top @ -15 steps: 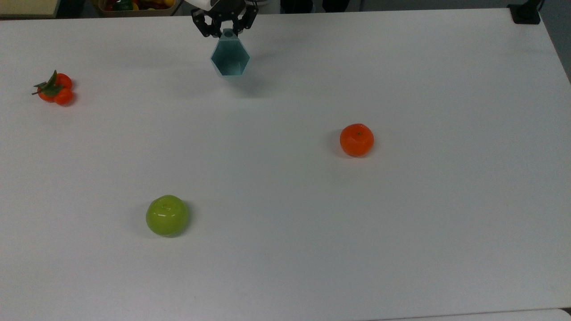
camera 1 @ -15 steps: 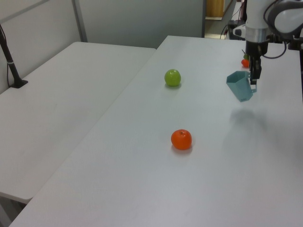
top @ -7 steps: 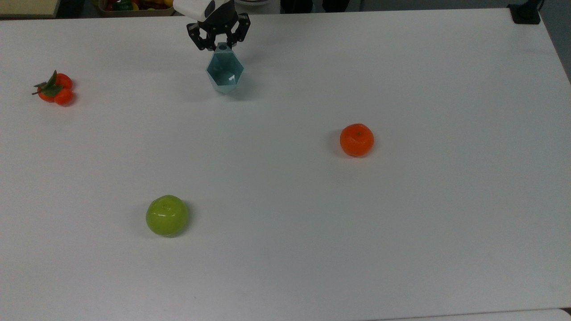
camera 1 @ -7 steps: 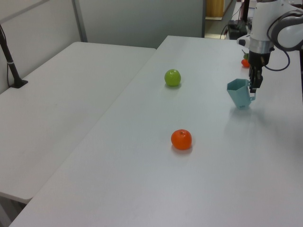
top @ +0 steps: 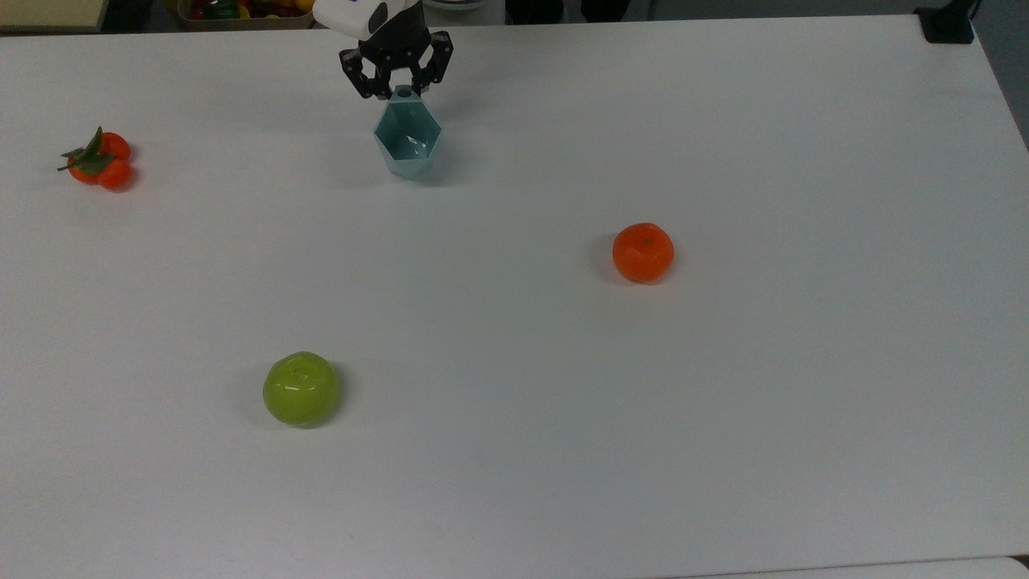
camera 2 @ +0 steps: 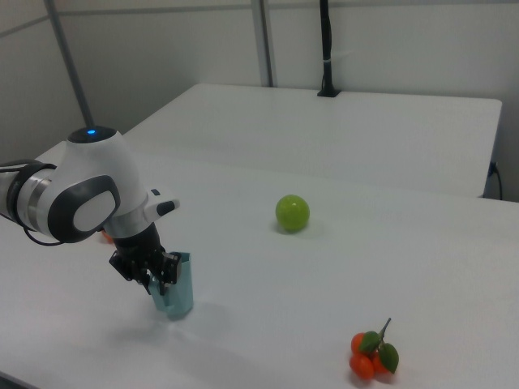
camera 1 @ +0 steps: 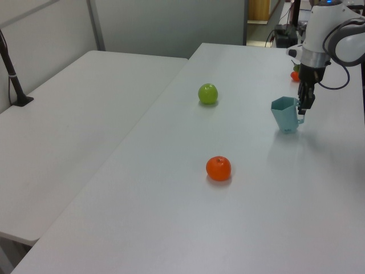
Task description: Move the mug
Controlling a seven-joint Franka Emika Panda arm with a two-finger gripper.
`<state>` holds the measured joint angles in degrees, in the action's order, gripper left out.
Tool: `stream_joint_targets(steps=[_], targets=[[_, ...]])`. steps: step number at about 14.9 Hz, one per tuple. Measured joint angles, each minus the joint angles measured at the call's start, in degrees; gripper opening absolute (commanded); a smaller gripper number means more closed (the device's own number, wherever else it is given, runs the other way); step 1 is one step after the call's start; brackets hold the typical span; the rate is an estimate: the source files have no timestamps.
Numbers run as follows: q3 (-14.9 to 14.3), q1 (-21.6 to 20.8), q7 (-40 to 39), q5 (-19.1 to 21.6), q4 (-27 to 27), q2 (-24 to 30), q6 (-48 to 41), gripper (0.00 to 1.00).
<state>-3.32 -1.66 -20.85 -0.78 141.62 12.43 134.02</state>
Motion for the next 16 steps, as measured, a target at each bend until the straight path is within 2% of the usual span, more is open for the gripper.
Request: stream_joint_targets(steps=[5,10,13,16], targets=[[-0.06,0.05,-0.05,0.01,0.91,-0.94,-0.03,0.6],[-0.11,0.06,-0.05,0.02,0.98,-1.11,-0.16,1.0],[-0.13,0.08,0.08,0.05,-2.15,-0.85,-4.5,1.0],[0.92,0.02,6.56,0.18,-14.58,-0.35,-17.32,1.0]])
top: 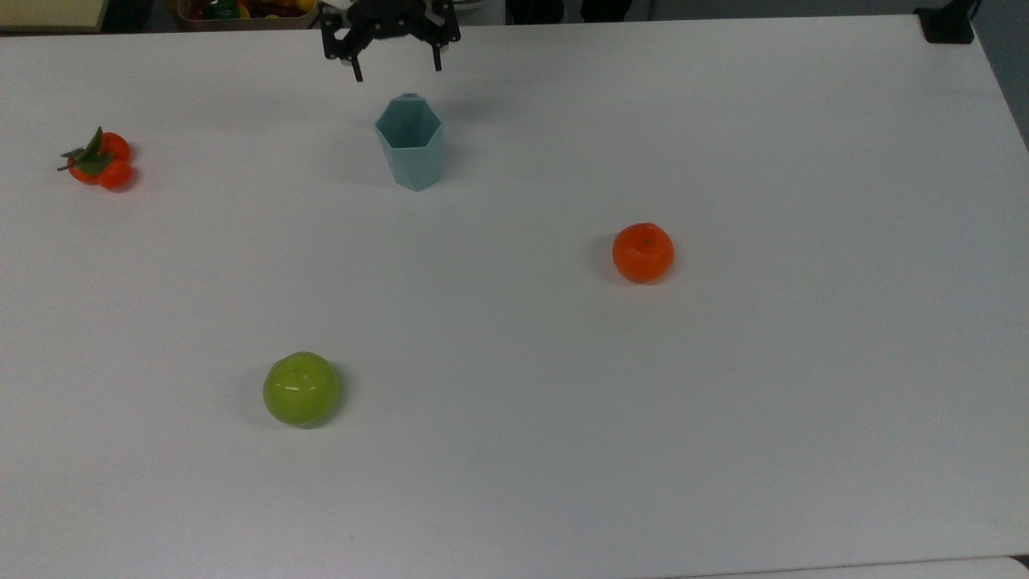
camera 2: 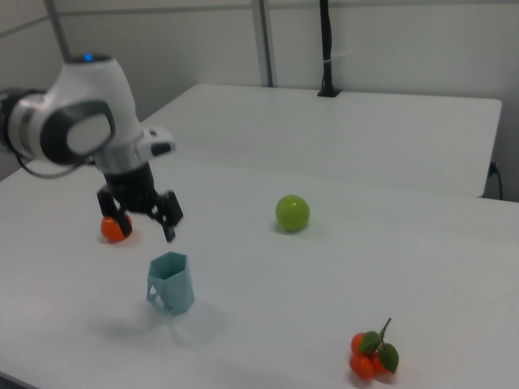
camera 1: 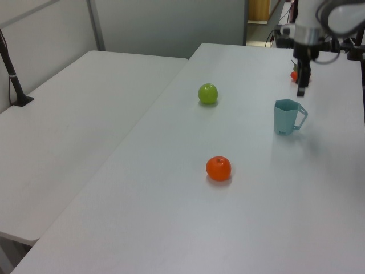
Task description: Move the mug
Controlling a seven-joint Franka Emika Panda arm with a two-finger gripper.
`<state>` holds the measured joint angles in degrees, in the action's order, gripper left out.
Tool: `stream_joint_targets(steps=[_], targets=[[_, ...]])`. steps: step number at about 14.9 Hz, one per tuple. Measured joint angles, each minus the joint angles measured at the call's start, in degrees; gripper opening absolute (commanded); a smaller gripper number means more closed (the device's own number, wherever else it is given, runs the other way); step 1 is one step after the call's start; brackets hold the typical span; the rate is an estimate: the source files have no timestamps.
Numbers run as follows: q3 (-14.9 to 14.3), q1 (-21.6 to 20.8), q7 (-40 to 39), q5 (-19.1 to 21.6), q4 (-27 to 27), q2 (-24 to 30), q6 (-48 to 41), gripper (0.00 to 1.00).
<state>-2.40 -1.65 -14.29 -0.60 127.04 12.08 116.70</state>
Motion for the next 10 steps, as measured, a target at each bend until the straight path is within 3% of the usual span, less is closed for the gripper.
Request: stream_joint_targets(steps=[5,7,10], targets=[[3.85,-0.13,11.32,1.61,-21.61,-1.0,-18.97,1.0],[4.19,-0.13,14.35,3.63,-25.88,-1.84,-21.94,1.0],[5.44,0.0,17.47,4.2,-28.05,-3.52,-21.98,1.0]])
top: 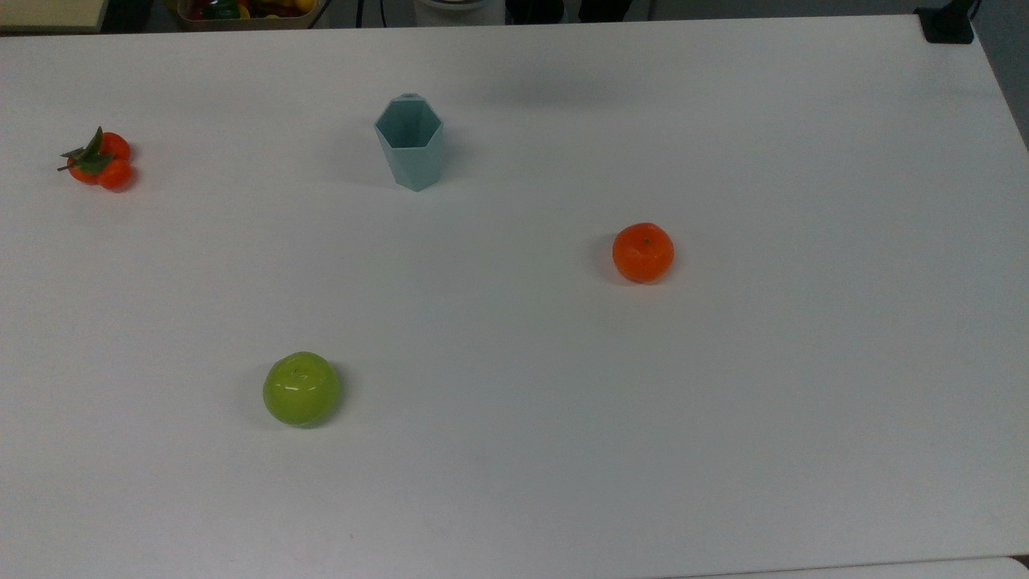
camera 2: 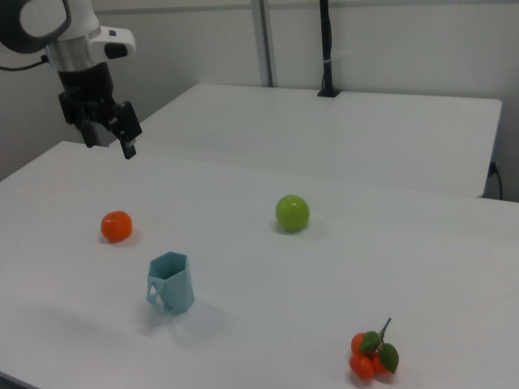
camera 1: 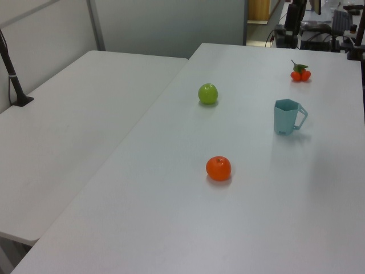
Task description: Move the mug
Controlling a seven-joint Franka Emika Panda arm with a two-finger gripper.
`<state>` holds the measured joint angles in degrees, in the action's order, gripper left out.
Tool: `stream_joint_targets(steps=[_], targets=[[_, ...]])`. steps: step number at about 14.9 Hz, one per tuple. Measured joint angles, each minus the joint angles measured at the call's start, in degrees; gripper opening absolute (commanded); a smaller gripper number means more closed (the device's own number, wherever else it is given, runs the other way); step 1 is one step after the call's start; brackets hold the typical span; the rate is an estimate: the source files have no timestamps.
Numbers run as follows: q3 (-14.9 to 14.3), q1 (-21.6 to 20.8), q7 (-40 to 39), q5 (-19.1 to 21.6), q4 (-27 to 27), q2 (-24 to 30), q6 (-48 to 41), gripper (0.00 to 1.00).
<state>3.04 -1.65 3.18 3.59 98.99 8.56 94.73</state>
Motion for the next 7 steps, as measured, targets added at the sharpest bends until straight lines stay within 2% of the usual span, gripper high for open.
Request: stream_joint_targets(steps=[4,7], targets=[[-0.09,0.34,-2.42,0.0,-5.4,-6.6,1.44,1.0],[-0.65,0.64,-5.23,-0.01,-6.51,-7.84,2.46,1.0]])
